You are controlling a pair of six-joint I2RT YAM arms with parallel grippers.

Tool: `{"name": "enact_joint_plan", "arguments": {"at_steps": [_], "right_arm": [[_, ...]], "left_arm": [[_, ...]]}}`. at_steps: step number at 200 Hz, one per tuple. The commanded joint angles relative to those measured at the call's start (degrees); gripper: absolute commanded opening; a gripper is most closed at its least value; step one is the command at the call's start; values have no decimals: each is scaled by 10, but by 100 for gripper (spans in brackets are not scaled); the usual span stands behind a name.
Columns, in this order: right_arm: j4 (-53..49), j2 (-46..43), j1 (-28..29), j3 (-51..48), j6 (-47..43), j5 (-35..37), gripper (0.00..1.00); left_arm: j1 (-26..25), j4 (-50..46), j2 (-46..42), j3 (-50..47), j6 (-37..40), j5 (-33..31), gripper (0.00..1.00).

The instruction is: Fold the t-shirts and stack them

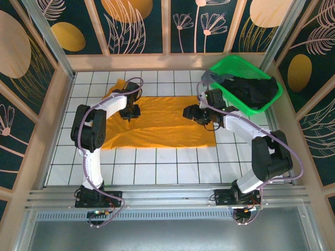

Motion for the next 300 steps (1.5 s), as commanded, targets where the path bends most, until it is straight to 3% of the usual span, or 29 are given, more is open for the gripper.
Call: {"name": "enact_joint_plan", "arguments": {"at_steps": [1, 81, 106, 208, 228, 239, 258, 300], "right_arm": [[7, -10, -3, 0, 1, -9, 53], [8, -8, -1, -5, 3, -10, 53], [9, -8, 1, -6, 4, -9, 53], [3, -6, 1, -20, 1, 5, 53], [-7, -4, 1, -21, 1, 17, 53], [-14, -7, 0, -25, 0, 30, 53], [-20, -21, -7, -41, 1, 52, 53], [-44, -37, -35, -83, 15, 109, 48]], "left_arm": [[-1, -3, 11, 8, 15, -19, 25], [-7, 1, -18, 7, 7, -28, 12], [-11, 5, -30, 4, 4, -21, 0], [-27, 27, -48, -12, -5, 10, 0], [-27, 14, -49, -11, -7, -3, 35], [-27, 7, -59, -11, -15, -21, 47], [-27, 0, -96, -25, -35, -36, 47], [27, 3, -200, -133, -113, -19, 35]]}}
